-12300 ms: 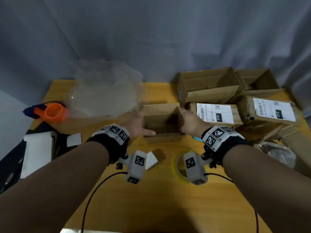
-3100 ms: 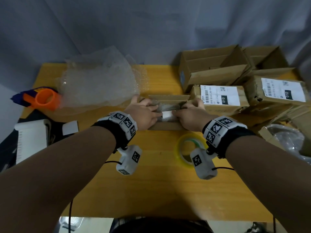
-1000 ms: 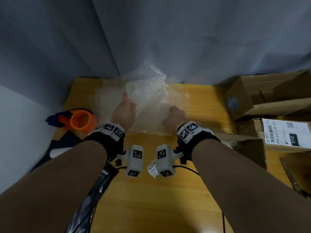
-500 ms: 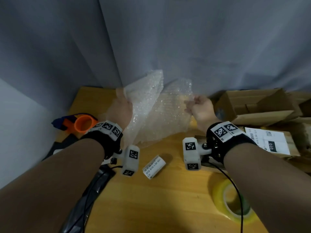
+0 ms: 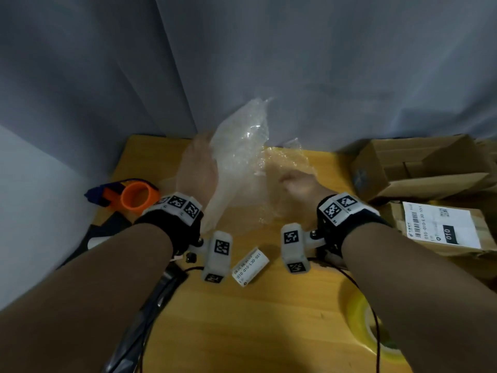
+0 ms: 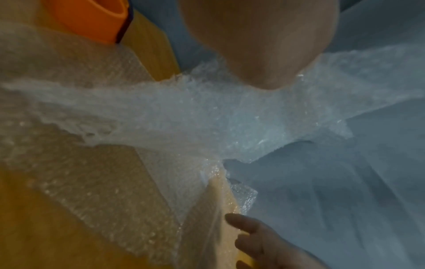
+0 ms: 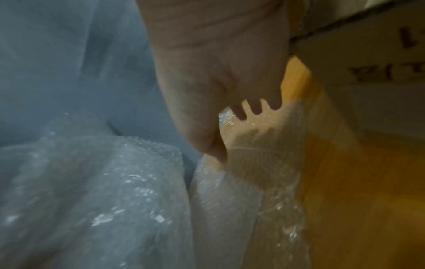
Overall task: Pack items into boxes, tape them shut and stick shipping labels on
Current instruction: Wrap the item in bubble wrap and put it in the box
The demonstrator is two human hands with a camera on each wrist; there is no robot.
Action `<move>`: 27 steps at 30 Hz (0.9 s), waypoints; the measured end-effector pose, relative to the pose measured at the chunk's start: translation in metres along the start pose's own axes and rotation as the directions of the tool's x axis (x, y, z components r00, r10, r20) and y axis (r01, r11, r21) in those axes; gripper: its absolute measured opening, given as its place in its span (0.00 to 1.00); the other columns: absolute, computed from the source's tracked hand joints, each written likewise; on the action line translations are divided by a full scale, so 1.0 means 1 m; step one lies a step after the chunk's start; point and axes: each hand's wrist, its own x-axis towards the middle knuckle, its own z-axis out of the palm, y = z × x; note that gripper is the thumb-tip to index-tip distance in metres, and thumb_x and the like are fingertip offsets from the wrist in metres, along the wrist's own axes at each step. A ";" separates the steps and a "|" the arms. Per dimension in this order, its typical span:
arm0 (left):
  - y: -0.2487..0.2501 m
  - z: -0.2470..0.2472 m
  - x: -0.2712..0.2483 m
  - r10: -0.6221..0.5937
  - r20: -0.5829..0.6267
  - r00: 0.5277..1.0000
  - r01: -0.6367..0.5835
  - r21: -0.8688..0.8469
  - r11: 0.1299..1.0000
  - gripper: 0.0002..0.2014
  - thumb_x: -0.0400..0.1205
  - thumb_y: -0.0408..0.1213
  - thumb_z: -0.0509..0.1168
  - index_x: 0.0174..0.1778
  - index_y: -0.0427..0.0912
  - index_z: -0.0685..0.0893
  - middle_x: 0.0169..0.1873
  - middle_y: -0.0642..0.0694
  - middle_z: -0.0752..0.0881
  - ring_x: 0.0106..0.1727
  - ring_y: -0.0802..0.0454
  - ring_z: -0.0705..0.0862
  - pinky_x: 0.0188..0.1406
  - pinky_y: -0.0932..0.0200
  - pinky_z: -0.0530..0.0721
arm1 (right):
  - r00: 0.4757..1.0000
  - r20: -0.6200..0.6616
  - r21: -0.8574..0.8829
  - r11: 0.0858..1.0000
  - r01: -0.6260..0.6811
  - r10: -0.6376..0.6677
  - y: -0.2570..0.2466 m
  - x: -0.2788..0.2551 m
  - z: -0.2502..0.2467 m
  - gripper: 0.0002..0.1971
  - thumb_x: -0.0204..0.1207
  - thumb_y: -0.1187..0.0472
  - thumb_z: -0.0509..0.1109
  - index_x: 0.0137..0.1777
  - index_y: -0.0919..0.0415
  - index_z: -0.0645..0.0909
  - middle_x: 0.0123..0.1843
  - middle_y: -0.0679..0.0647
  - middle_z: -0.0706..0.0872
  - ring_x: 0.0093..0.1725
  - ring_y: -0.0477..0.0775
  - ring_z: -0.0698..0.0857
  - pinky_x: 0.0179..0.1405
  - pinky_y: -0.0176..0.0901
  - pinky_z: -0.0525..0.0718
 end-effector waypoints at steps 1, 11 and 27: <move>-0.001 0.002 0.002 0.056 -0.019 0.998 -0.055 0.043 0.998 0.22 0.81 0.24 0.56 0.72 0.35 0.71 0.64 0.34 0.77 0.63 0.38 0.76 0.63 0.46 0.73 | 0.995 0.103 -0.088 0.996 0.011 -0.002 0.001 -0.002 0.001 0.16 0.82 0.56 0.61 0.69 0.53 0.78 0.74 0.59 0.75 0.70 0.61 0.76 0.71 0.52 0.74; -0.007 0.022 0.001 0.129 0.099 0.987 -0.149 0.232 0.961 0.27 0.73 0.24 0.59 0.70 0.43 0.72 0.59 0.36 0.78 0.59 0.35 0.76 0.58 0.37 0.76 | 0.992 0.107 -0.163 0.983 0.084 -0.067 0.011 -0.001 0.008 0.17 0.83 0.58 0.62 0.66 0.67 0.79 0.64 0.62 0.82 0.64 0.61 0.80 0.56 0.44 0.78; -0.001 0.009 -0.004 -0.091 0.279 0.956 -0.012 0.346 0.938 0.24 0.78 0.31 0.61 0.71 0.35 0.68 0.66 0.33 0.73 0.61 0.35 0.75 0.60 0.41 0.77 | 0.917 0.394 -0.516 0.811 0.276 -0.062 0.005 0.006 0.054 0.21 0.83 0.52 0.60 0.72 0.60 0.75 0.76 0.59 0.73 0.73 0.61 0.73 0.73 0.53 0.71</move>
